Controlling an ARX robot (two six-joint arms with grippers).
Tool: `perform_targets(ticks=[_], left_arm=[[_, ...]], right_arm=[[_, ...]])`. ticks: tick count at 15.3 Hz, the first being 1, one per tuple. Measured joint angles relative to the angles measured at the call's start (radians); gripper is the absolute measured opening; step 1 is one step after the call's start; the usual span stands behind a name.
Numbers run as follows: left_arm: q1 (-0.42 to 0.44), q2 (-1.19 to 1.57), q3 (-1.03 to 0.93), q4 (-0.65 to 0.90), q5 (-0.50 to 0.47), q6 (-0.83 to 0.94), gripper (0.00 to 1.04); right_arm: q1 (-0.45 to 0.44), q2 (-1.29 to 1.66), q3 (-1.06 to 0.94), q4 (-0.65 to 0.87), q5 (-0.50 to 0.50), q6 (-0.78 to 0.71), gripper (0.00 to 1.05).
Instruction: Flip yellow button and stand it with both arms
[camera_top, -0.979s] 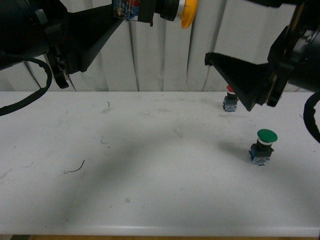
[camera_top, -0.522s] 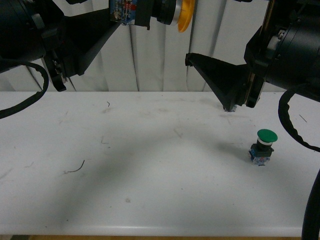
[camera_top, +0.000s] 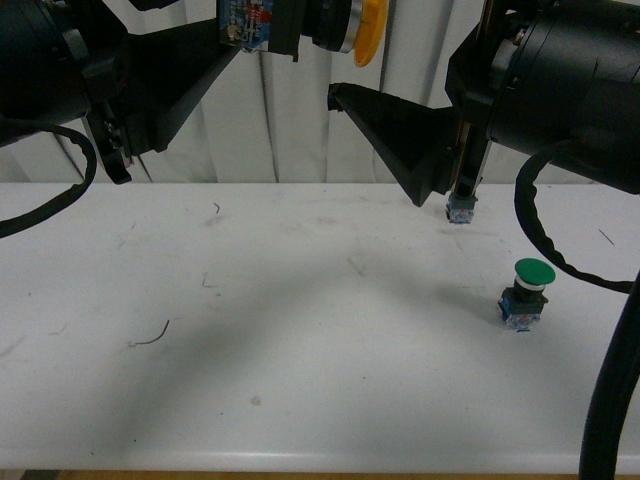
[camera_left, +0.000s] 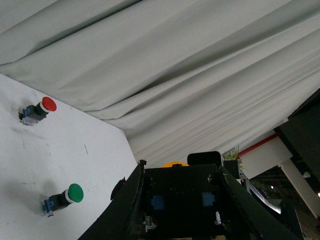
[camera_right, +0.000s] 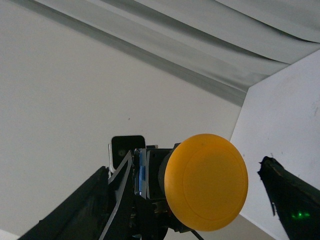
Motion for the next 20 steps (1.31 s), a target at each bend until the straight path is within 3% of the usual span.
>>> perform_targets(ticks=[1,10,16,20], left_arm=[[0.000,0.000,0.000,0.005,0.001,-0.003,0.36],[0.000,0.000,0.000,0.007,0.003,-0.002,0.36],[0.043,-0.010,-0.017,0.034,0.024,-0.003,1.00],[0.114,-0.103,-0.079,0.009,0.056,-0.005,0.98]], right_arm=[[0.000,-0.003,0.000,-0.003,0.018,0.010,0.36],[0.000,-0.005,0.000,-0.003,0.020,0.014,0.36],[-0.020,-0.009,0.000,-0.003,0.038,0.013,0.35],[-0.020,-0.009,0.000,-0.003,0.042,0.014,0.35]])
